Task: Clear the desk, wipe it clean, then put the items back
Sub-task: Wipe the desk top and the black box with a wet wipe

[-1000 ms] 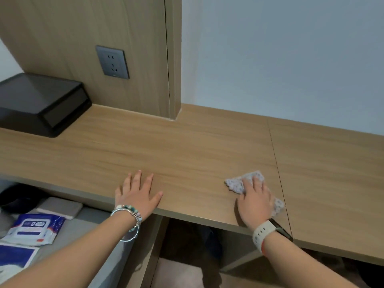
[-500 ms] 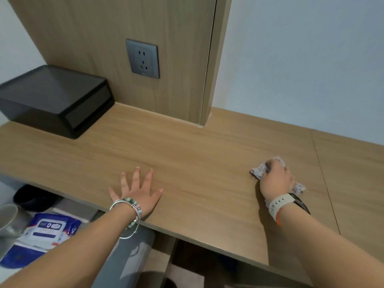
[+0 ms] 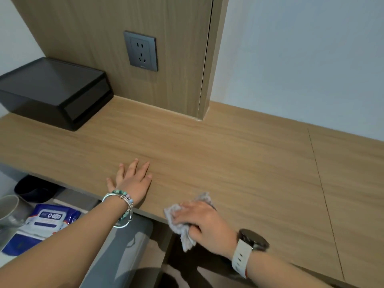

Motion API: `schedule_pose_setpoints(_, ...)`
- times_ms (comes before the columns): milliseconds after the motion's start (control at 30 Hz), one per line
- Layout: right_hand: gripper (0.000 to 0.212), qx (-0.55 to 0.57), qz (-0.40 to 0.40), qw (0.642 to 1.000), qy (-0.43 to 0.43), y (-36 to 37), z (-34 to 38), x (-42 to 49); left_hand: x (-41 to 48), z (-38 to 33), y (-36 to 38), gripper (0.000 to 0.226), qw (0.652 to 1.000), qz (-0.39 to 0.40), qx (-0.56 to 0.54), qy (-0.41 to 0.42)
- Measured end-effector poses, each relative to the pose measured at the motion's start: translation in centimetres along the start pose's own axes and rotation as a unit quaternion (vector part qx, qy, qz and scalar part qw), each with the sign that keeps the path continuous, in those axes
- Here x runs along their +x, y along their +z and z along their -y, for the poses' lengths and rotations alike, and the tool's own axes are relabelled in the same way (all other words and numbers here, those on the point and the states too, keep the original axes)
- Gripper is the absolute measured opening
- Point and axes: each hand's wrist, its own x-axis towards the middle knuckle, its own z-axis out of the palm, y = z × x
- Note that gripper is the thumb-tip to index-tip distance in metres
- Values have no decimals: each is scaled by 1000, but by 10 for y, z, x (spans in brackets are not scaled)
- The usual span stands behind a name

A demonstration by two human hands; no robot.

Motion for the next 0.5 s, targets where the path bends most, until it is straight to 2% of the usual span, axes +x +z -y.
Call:
schedule_pose_setpoints(133,35,75,94,993,7,-8,14,-41,-15,-2,14,52,998,-15,63,18)
schedule_pose_setpoints(167,34,109,75,991,32,-18,14,-47,-21,-4,19,54,997,-20,74,24)
schedule_pose_setpoints(200,34,144,16,987,70,-30,10,-51,-28,-6,25,55,996,-25,84,31)
schedule_pose_setpoints(267,40,147,-184,961,147,-51,-11,-60,-40,-10,34,57,994,-33,100,41)
schedule_pose_setpoints(300,41,118,-249,944,184,-54,-21,-65,-45,-11,38,57,993,-35,104,44)
schedule_pose_setpoints(333,41,74,-262,934,230,-52,-26,-67,-49,-13,40,58,993,-35,106,46)
schedule_pose_setpoints(400,43,-54,-213,940,260,-28,-21,-74,-56,-15,45,58,992,-40,111,53)
schedule_pose_setpoints(433,43,-84,-181,952,233,-13,-13,-78,-60,-15,49,58,990,-46,115,59)
schedule_pose_setpoints(500,41,-55,-98,982,149,9,14,-84,-67,-12,54,57,987,-63,128,76)
